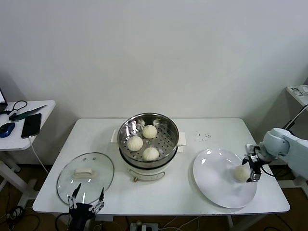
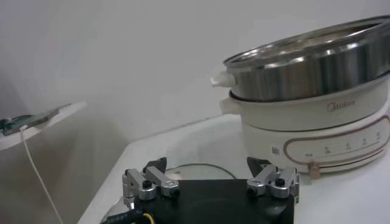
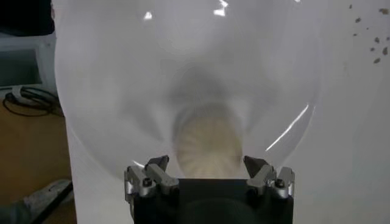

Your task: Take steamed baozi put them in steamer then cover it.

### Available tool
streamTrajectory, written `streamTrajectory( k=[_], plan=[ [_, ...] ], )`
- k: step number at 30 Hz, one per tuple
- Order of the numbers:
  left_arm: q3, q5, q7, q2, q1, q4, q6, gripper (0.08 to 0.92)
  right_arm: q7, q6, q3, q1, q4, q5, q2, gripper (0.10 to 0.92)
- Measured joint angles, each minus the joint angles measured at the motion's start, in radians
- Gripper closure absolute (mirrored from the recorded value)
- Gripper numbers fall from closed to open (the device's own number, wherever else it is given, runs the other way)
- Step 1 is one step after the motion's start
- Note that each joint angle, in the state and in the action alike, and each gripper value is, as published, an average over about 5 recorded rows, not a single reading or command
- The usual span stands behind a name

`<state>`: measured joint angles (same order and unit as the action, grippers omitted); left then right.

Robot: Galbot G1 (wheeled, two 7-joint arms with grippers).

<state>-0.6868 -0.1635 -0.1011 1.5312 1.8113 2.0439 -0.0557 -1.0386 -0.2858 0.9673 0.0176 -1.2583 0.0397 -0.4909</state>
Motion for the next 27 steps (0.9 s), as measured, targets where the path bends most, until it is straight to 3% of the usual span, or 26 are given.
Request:
streamTrajectory(
  k=[8, 16, 27],
  plan=[
    [-0.002, -0.001, 0.0, 0.0, 0.005, -0.003, -0.003, 0.177, 0.002, 0.002, -0.016, -0.019, 0.038, -0.013, -0.036, 0.205],
    [-0.002, -0.001, 0.0, 0.001, 0.007, -0.001, -0.005, 0.177, 0.008, -0.001, -0.012, -0.018, 0.044, -0.004, -0.046, 0.338],
    [0.002, 0.003, 0.001, 0.001, 0.014, 0.009, -0.011, 0.177, 0.02, -0.018, 0.076, 0.107, 0.043, 0.081, -0.06, 0.347]
  ],
)
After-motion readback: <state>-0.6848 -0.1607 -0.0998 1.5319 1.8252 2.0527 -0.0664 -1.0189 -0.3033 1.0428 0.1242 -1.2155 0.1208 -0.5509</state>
